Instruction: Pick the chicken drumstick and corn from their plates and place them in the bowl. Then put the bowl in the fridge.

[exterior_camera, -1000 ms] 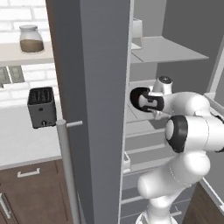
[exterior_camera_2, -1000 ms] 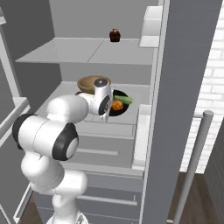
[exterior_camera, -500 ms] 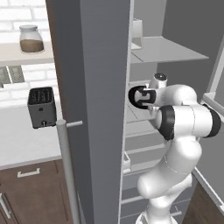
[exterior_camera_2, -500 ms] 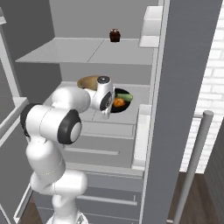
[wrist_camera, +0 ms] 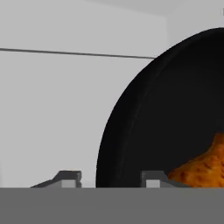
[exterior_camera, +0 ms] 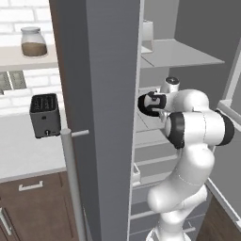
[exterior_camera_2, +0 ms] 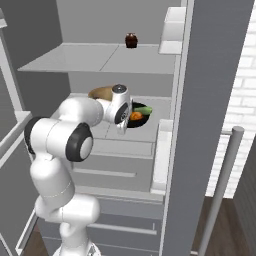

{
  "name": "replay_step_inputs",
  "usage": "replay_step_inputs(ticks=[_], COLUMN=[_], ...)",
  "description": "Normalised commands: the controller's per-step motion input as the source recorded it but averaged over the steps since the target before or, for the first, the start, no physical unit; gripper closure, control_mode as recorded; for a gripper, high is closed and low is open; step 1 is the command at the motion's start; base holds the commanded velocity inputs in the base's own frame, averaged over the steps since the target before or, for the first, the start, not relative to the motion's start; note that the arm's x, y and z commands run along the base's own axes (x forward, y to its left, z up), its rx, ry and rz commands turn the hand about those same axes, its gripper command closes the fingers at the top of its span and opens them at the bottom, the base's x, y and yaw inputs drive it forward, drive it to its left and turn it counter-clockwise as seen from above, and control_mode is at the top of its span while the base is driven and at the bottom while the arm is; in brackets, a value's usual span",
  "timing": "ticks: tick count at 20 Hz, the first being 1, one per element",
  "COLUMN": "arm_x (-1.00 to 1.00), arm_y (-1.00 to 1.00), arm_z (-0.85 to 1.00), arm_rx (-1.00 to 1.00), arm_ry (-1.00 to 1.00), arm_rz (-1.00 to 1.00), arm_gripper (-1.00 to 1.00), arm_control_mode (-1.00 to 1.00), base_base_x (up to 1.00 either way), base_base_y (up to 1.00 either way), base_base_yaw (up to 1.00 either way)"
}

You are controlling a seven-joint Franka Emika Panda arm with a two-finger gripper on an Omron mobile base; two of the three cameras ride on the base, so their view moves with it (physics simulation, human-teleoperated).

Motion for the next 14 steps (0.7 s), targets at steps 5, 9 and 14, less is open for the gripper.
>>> replay_step_inputs(ticks=[5, 9, 14], arm_x=[-0.40, -0.67, -0.67], arm_y=[0.00, 0.00, 0.12], arm_z=[0.25, 0.32, 0.48], arm_rx=[0.00, 0.00, 0.00], arm_ry=[-0.09, -0.06, 0.00], arm_rz=[-0.06, -0.10, -0.16], arm_gripper=[-1.00, -1.00, -1.00], arm_control_mode=[-1.00, -1.00, -1.00], base_base_x=[0.00, 0.00, 0.00], base_base_y=[0.00, 0.00, 0.00], base_base_yaw=[0.00, 0.00, 0.00])
